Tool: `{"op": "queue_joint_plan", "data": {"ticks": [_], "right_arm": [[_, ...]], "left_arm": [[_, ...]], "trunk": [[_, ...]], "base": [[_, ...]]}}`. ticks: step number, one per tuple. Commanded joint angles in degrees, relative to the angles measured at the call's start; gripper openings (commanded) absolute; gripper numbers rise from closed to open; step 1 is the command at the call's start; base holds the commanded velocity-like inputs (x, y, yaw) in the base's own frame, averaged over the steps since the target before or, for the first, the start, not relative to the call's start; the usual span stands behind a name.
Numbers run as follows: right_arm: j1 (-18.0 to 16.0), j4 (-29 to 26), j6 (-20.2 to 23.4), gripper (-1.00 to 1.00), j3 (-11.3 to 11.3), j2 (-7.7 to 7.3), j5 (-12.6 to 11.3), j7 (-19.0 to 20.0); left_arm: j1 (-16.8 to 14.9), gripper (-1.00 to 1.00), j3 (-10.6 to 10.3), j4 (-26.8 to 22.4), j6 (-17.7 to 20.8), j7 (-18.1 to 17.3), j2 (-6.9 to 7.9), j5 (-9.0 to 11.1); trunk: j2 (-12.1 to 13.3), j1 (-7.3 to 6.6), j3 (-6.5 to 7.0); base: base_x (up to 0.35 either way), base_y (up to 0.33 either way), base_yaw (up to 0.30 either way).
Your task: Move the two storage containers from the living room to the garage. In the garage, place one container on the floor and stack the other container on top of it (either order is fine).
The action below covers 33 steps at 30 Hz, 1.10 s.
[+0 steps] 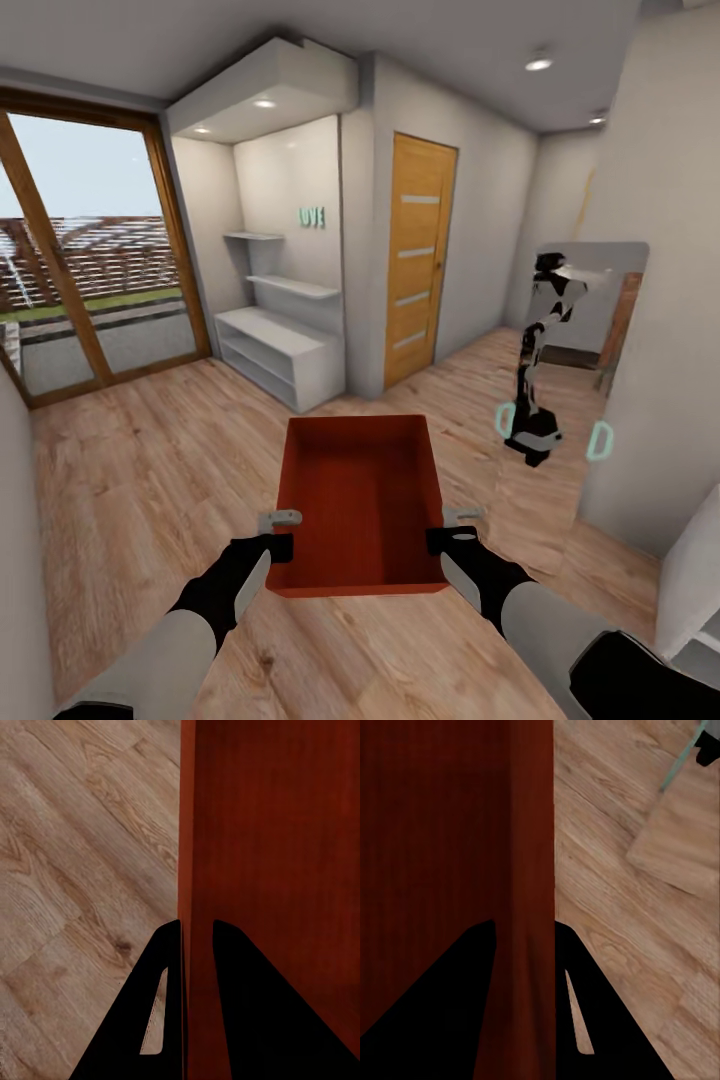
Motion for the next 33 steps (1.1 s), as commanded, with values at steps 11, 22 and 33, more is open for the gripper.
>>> {"op": "queue_joint_plan", "data": {"ticks": [11, 22, 33], "right_arm": [[-0.05, -0.07, 0.46, -1.00, -0.09, -0.76, 0.61, -0.67], [-0.05, -0.07, 0.46, -1.00, -0.09, -0.80, 0.61, -0.67], [-0.05, -0.07, 0.46, -1.00, -0.09, -0.80, 0.62, -0.67]], "left_arm": [[-0.07, -1.00, 0.23, -0.18, 0.42, 0.66, 0.08, -0.77], [-0.07, -1.00, 0.24, -0.18, 0.42, 0.66, 0.08, -0.77], [-0.07, -1.00, 0.23, -0.17, 0.42, 0.66, 0.08, -0.77]], "trunk": [[-0.13, 0.07, -0.13], [-0.13, 0.07, -0.13], [-0.13, 0.07, -0.13]], "base": [[0.323, 0.000, 0.228], [0.323, 0.000, 0.009], [0.323, 0.000, 0.000]]}}
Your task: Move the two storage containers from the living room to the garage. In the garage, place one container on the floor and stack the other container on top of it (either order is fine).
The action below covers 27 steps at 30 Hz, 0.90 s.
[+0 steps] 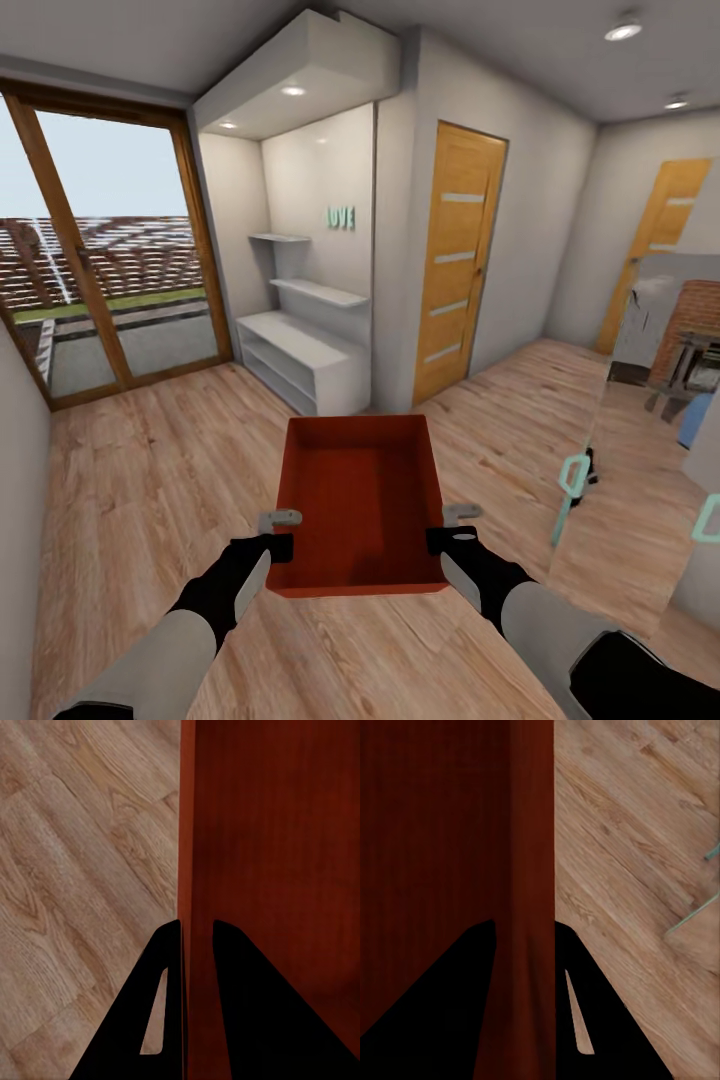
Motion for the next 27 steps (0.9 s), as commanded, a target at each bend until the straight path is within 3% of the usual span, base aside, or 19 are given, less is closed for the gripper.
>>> {"op": "queue_joint_plan", "data": {"ticks": [1, 8, 27], "right_arm": [[-0.06, -0.04, 0.45, -1.00, -0.05, -0.79, 0.58, -0.67], [-0.06, -0.04, 0.45, -1.00, -0.05, -0.73, 0.58, -0.67], [-0.06, -0.04, 0.45, -1.00, -0.03, -0.70, 0.56, -0.67]], "left_arm": [[-0.06, -1.00, 0.23, -0.17, 0.44, 0.67, 0.09, -0.77], [-0.06, -1.00, 0.23, -0.23, 0.44, 0.67, 0.09, -0.76], [-0.06, -1.00, 0.27, -0.24, 0.44, 0.67, 0.09, -0.77]], "trunk": [[-0.13, 0.07, -0.13], [-0.13, 0.07, -0.13], [-0.13, 0.07, -0.13]], "base": [[0.323, 0.000, 0.000], [0.323, 0.000, -0.048], [0.323, 0.000, -0.238]]}}
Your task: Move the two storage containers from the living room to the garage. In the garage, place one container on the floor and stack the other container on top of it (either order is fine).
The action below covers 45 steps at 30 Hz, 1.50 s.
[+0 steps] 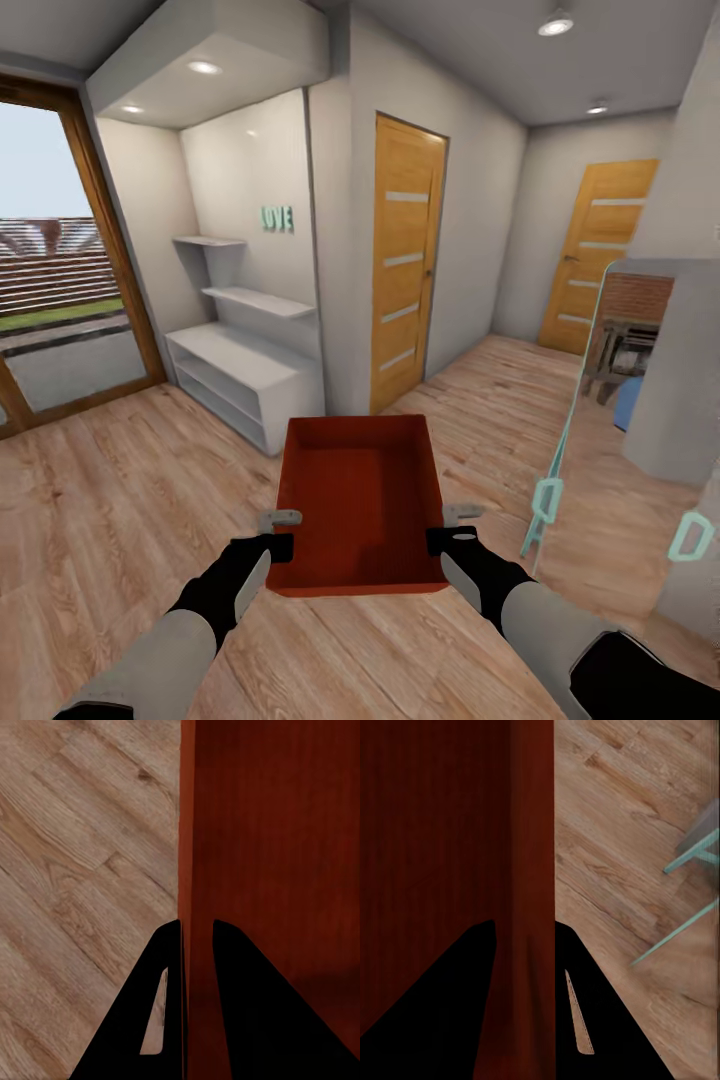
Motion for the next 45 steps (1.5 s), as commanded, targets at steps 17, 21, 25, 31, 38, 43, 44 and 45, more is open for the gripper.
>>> {"op": "queue_joint_plan", "data": {"ticks": [17, 21, 25, 31, 38, 43, 44, 45], "right_arm": [[-0.06, -0.01, 0.44, -1.00, 0.01, -0.70, 0.47, -0.67], [-0.06, -0.01, 0.44, -1.00, 0.01, -0.70, 0.47, -0.67], [-0.06, -0.01, 0.44, -1.00, 0.01, -0.70, 0.47, -0.67], [-0.06, -0.01, 0.44, -1.00, 0.01, -0.71, 0.47, -0.67], [-0.06, -0.01, 0.44, -1.00, 0.01, -0.78, 0.47, -0.67], [-0.06, -0.01, 0.44, -1.00, 0.03, -0.74, 0.47, -0.67], [-0.06, -0.01, 0.44, -1.00, 0.04, -0.72, 0.47, -0.67], [-0.06, -0.01, 0.44, -1.00, 0.02, -0.71, 0.47, -0.67]], "left_arm": [[-0.05, -1.00, 0.21, -0.23, 0.45, 0.66, 0.10, -0.75], [-0.05, -1.00, 0.21, -0.23, 0.45, 0.66, 0.10, -0.78], [-0.05, -1.00, 0.21, -0.23, 0.45, 0.66, 0.10, -0.79], [-0.05, -1.00, 0.22, -0.23, 0.45, 0.66, 0.10, -0.79], [-0.05, -1.00, 0.21, -0.23, 0.45, 0.66, 0.10, -0.78], [-0.05, -1.00, 0.21, -0.23, 0.45, 0.66, 0.10, -0.78], [-0.05, -1.00, 0.21, -0.23, 0.45, 0.66, 0.10, -0.81], [-0.05, -1.00, 0.21, -0.23, 0.45, 0.66, 0.10, -0.82]], "trunk": [[-0.13, 0.07, -0.13], [-0.13, 0.07, -0.13], [-0.13, 0.07, -0.13], [-0.13, 0.07, -0.13], [-0.13, 0.07, -0.13], [-0.13, 0.07, -0.13], [-0.13, 0.07, -0.13], [-0.13, 0.07, -0.13]], "base": [[0.323, 0.000, -0.053], [0.323, 0.000, 0.000], [0.323, 0.000, 0.000], [0.323, 0.000, 0.000], [0.323, 0.000, 0.000], [0.323, 0.000, -0.116], [0.323, 0.000, -0.224], [0.323, 0.000, -0.236]]}}
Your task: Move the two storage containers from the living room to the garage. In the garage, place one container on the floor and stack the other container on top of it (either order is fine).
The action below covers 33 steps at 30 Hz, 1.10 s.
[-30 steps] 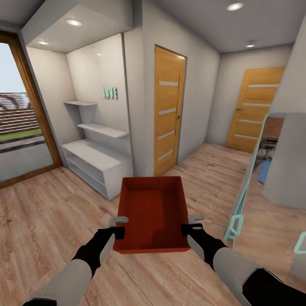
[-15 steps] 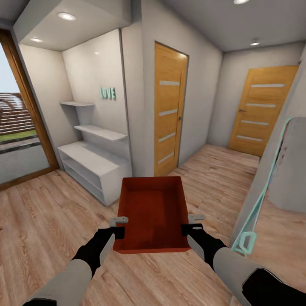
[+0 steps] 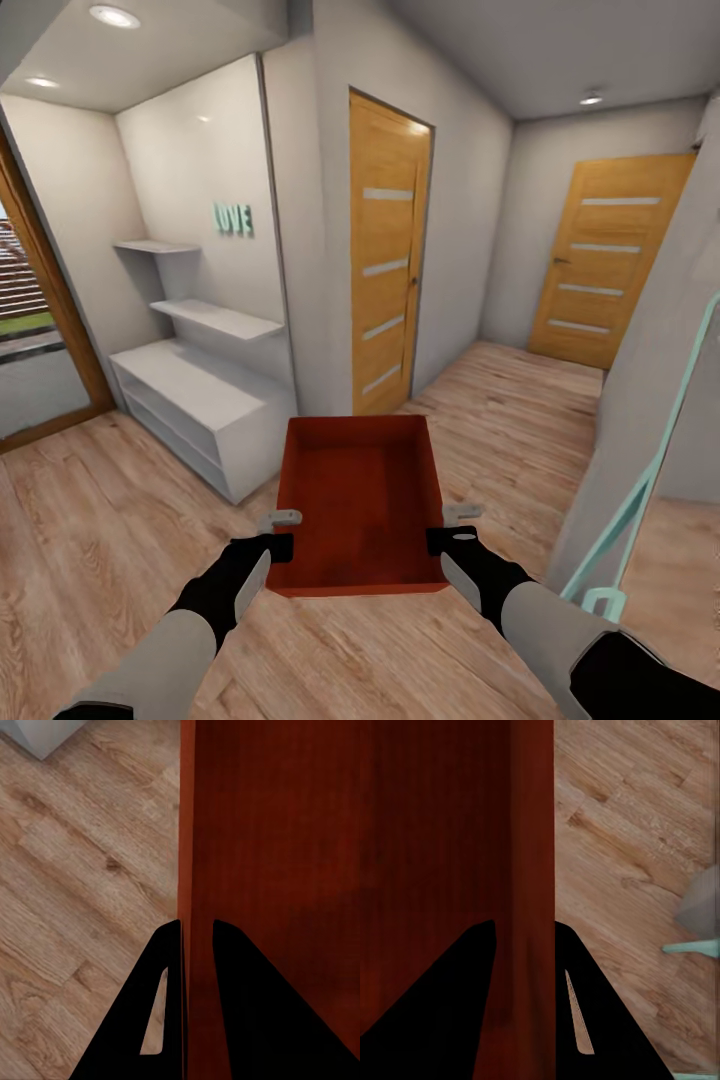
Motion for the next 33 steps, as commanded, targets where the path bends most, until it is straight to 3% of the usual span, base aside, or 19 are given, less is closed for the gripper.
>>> {"op": "queue_joint_plan", "data": {"ticks": [1, 9, 24, 33], "right_arm": [[-0.06, 0.00, 0.44, -1.00, 0.05, -0.70, 0.44, -0.69], [-0.06, 0.00, 0.44, -1.00, 0.05, -0.69, 0.44, -0.69], [-0.06, 0.00, 0.44, -1.00, 0.04, -0.71, 0.44, -0.69], [-0.06, 0.00, 0.44, -1.00, 0.06, -0.64, 0.44, -0.69]], "left_arm": [[-0.05, -1.00, 0.22, -0.22, 0.46, 0.67, 0.10, -0.78], [-0.05, -1.00, 0.23, -0.22, 0.46, 0.67, 0.10, -0.81], [-0.05, -1.00, 0.22, -0.22, 0.46, 0.67, 0.10, -0.80], [-0.05, -1.00, 0.22, -0.22, 0.46, 0.67, 0.10, -0.83]], "trunk": [[-0.13, 0.07, -0.13], [-0.13, 0.07, -0.13], [-0.13, 0.07, -0.13], [-0.13, 0.07, -0.13]], "base": [[0.323, 0.000, -0.239], [0.323, 0.000, -0.238], [0.323, 0.000, -0.017], [0.323, 0.000, -0.190]]}}
